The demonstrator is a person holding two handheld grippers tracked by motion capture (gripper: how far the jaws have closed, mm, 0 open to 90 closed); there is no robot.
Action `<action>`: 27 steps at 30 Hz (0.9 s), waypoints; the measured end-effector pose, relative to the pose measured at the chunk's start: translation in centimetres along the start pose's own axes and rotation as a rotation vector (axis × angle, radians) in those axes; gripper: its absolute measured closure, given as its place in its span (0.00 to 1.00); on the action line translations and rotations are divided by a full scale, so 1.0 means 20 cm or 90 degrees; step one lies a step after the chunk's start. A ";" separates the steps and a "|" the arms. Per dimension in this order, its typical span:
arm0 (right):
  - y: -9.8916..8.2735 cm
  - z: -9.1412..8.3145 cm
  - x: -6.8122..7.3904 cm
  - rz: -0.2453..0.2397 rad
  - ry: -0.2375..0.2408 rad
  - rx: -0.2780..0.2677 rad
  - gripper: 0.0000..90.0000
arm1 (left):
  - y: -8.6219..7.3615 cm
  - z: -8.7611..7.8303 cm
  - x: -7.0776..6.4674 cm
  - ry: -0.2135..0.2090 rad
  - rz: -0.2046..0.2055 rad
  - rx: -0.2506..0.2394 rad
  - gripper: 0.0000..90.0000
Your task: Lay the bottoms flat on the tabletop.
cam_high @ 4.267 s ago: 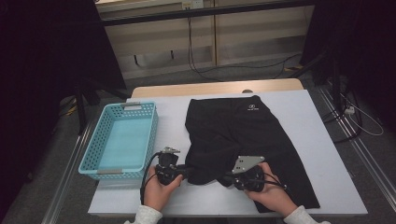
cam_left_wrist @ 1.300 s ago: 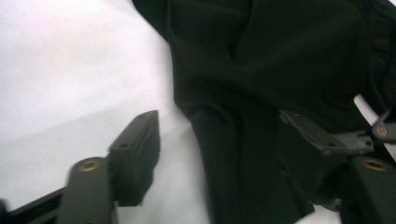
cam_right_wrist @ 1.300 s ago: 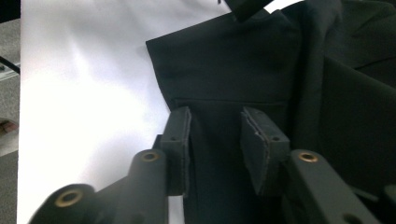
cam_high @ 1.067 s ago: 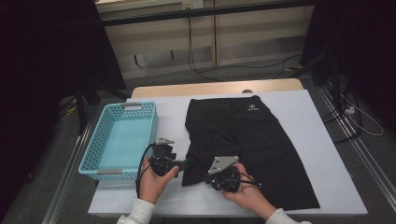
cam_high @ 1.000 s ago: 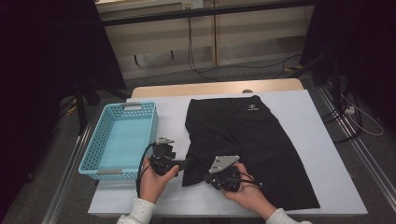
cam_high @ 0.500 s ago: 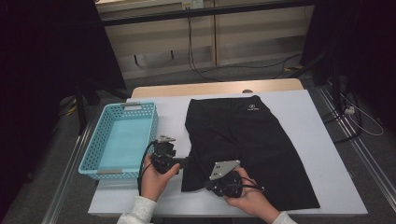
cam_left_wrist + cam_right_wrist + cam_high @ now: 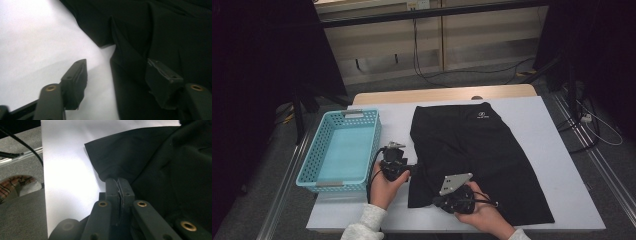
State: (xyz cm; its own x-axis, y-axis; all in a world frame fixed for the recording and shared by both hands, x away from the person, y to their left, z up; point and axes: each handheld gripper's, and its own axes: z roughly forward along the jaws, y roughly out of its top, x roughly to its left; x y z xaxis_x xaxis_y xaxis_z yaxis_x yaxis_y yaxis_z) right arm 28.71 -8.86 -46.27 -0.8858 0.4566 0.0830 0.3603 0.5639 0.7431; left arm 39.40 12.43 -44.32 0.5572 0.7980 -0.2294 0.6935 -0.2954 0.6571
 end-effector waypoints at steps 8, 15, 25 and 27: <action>-0.01 -0.02 0.01 0.001 0.014 0.003 0.98 | 0.01 0.05 0.00 -0.028 -0.023 0.011 0.49; -0.02 -0.02 0.00 0.001 0.016 -0.002 0.98 | 0.01 0.06 -0.01 -0.040 -0.028 0.031 0.71; -0.01 -0.01 0.01 -0.007 0.016 -0.003 0.98 | -0.01 0.06 -0.01 -0.049 -0.047 0.055 0.90; -0.01 -0.01 0.01 -0.006 0.023 -0.004 0.98 | -0.01 0.05 -0.01 -0.056 -0.050 0.059 0.95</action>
State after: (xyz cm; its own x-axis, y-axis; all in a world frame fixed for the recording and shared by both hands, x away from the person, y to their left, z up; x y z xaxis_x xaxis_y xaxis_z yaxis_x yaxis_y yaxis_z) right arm 28.41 -9.13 -46.31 -0.8993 0.4260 0.0994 0.3497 0.5637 0.7483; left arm 39.63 11.75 -45.17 0.5341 0.7729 -0.3427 0.7738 -0.2837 0.5663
